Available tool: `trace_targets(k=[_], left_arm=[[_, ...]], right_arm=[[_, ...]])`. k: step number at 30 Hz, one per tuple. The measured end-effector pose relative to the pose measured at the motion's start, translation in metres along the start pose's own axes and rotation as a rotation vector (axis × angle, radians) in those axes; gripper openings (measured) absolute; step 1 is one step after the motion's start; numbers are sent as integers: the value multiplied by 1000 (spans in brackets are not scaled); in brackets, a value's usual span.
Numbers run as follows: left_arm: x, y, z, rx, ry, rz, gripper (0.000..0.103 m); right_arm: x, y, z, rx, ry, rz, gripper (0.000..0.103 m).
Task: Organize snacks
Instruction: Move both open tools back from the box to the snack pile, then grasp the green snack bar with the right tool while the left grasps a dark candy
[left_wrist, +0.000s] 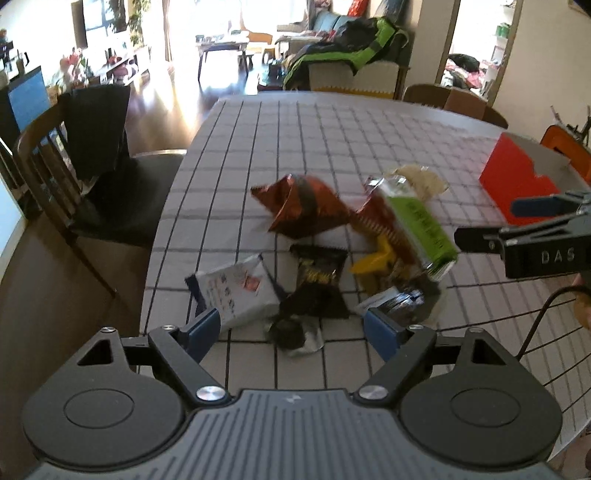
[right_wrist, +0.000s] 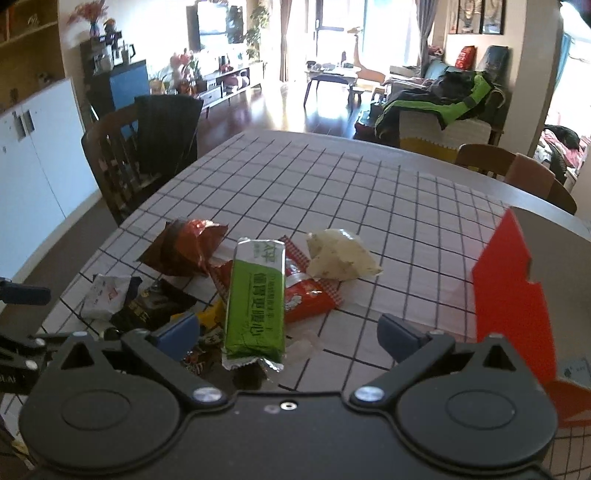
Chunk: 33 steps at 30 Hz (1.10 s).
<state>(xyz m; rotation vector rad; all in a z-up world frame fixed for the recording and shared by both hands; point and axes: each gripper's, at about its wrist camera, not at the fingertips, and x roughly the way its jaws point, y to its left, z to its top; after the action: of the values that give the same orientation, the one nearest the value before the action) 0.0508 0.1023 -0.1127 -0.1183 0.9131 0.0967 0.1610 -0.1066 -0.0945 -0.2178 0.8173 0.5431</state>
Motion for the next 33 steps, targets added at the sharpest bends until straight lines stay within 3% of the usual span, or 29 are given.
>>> trace_targets(k=[8,12,17,21,26,30,31,33], left_arm=[[27,14,-2,-84,62,-12,85],[42,15,4,-103,126,-10,83],[56,16,6,-112,189,-36,66],[58,15,7,-99,192,-34,62],[57,15,11,-100,193,-31,42],[57,16,12,-105,195,-39,38],[56,16,13,-102,193,-36,28],[57,16,13,-106,197,-42,29]], right_arm=[[28,12,7,-36,26,-16,102],[42,14,12,-53,58,9,96],[55,15,17,-35,97,42,88],[61,18,20,-47,110,61,81],[68,21,22,-60,123,57,74],[72,20,21,-61,136,59,64],[72,20,21,-57,134,62,58],[73,20,21,-51,136,56,48]])
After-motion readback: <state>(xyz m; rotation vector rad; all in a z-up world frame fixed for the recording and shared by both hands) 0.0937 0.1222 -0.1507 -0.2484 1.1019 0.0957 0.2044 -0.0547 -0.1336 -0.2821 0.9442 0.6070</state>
